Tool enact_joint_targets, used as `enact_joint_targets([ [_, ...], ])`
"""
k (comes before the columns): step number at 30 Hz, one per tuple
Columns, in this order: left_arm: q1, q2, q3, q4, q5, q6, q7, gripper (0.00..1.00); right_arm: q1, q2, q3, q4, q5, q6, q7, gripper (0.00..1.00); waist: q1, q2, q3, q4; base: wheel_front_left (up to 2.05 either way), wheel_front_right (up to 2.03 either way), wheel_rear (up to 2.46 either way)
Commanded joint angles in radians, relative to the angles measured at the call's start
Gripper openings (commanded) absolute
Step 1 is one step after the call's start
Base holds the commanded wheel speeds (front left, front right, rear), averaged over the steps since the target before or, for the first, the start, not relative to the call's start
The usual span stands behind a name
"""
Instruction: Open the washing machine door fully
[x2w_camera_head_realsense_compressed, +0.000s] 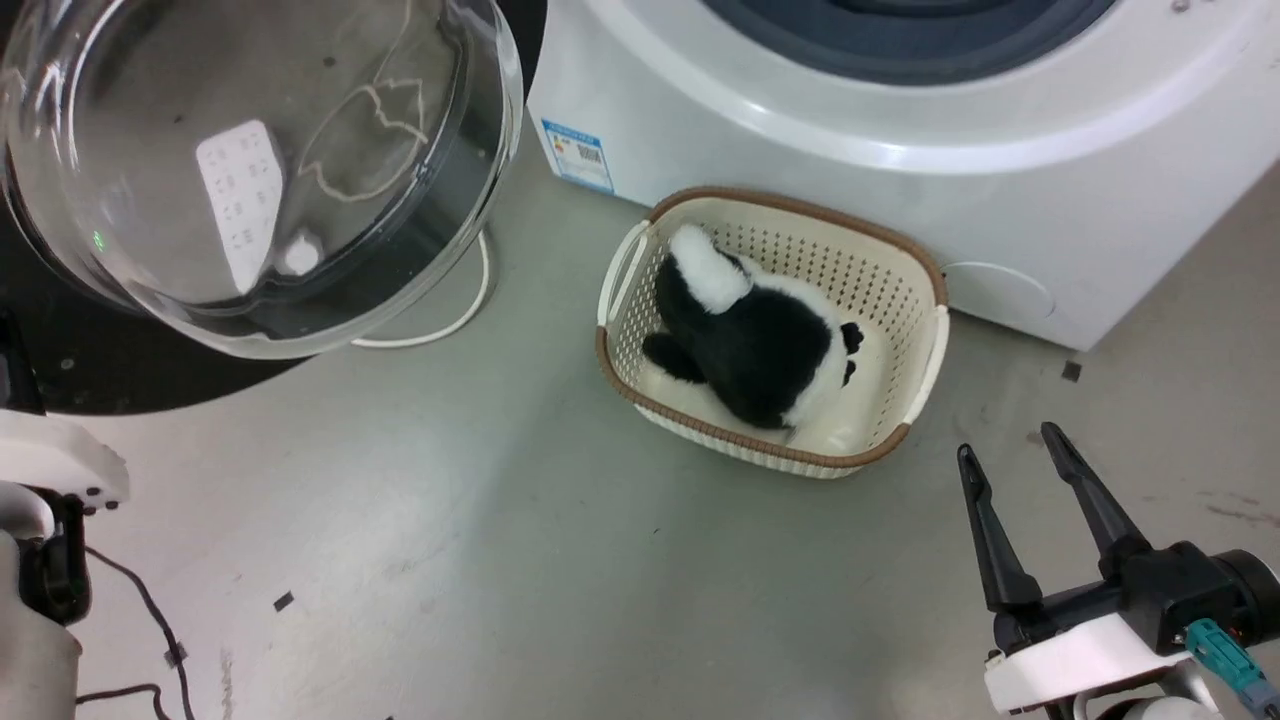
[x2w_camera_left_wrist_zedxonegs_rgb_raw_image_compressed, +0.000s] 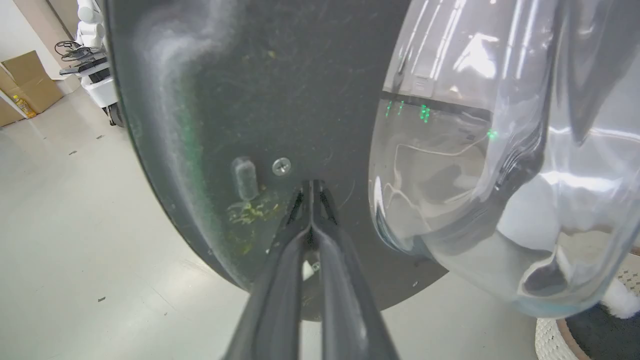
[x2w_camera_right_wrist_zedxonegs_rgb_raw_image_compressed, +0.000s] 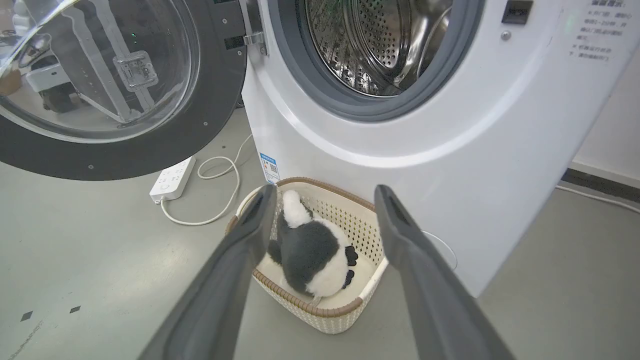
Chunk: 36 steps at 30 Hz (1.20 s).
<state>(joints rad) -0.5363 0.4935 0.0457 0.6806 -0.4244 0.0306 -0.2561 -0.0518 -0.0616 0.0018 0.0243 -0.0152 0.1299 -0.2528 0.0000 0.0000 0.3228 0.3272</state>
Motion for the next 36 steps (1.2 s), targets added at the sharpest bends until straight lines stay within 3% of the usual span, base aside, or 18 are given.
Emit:
enact_joint_targets([
  [1, 0.016, 0.002, 0.003, -0.016, 0.012, -0.004, -0.005, 0.00, -0.013, 0.000, -0.006, -0.002, -0.004, 0.001, -0.004, 1.00, 0.0000, 0.0000, -0.020, -0.011, 0.00, 0.00, 0.00],
  [9, 0.146, -0.090, 0.017, -0.305, 0.097, -0.027, -0.005, 0.00, 0.009, 0.009, -0.046, -0.027, 0.012, 0.001, -0.008, 1.00, 0.0000, 0.0000, -0.141, -0.041, 0.00, 0.00, 0.00],
  [17, 0.344, -0.227, 0.000, -0.570, 0.143, -0.022, -0.006, 0.00, 0.048, 0.011, -0.063, -0.070, 0.035, 0.001, -0.009, 1.00, 0.0000, 0.0000, -0.275, -0.135, 0.00, 0.00, 0.00],
  [24, 0.496, -0.309, -0.044, -0.666, 0.212, -0.003, -0.006, 0.00, 0.091, 0.011, -0.053, -0.074, 0.053, 0.001, -0.009, 1.00, 0.0000, 0.0000, -0.337, -0.238, 0.00, 0.00, 0.00],
  [32, 0.602, -0.385, -0.122, -0.688, 0.291, -0.002, -0.006, 0.00, 0.138, 0.011, -0.067, -0.039, 0.059, 0.001, -0.009, 1.00, 0.0000, 0.0000, -0.354, -0.292, 0.00, 0.00, 0.00],
  [34, 0.619, -0.389, -0.144, -0.678, 0.320, -0.003, -0.006, 0.83, 0.148, 0.011, -0.067, -0.022, 0.059, 0.001, -0.009, 1.00, 0.0000, 0.0000, -0.355, -0.302, 0.00, 0.00, 0.00],
  [35, 0.627, -0.392, -0.151, -0.671, 0.325, -0.003, -0.006, 1.00, 0.152, 0.011, -0.067, -0.012, 0.058, 0.001, -0.009, 1.00, 0.0000, 0.0000, -0.356, -0.307, 0.00, 0.00, 0.00],
  [36, 0.633, -0.396, -0.156, -0.664, 0.327, -0.003, -0.006, 1.00, 0.156, 0.011, -0.069, -0.004, 0.056, 0.001, -0.009, 1.00, 0.0000, 0.0000, -0.356, -0.311, 0.00, 0.00, 0.00],
])
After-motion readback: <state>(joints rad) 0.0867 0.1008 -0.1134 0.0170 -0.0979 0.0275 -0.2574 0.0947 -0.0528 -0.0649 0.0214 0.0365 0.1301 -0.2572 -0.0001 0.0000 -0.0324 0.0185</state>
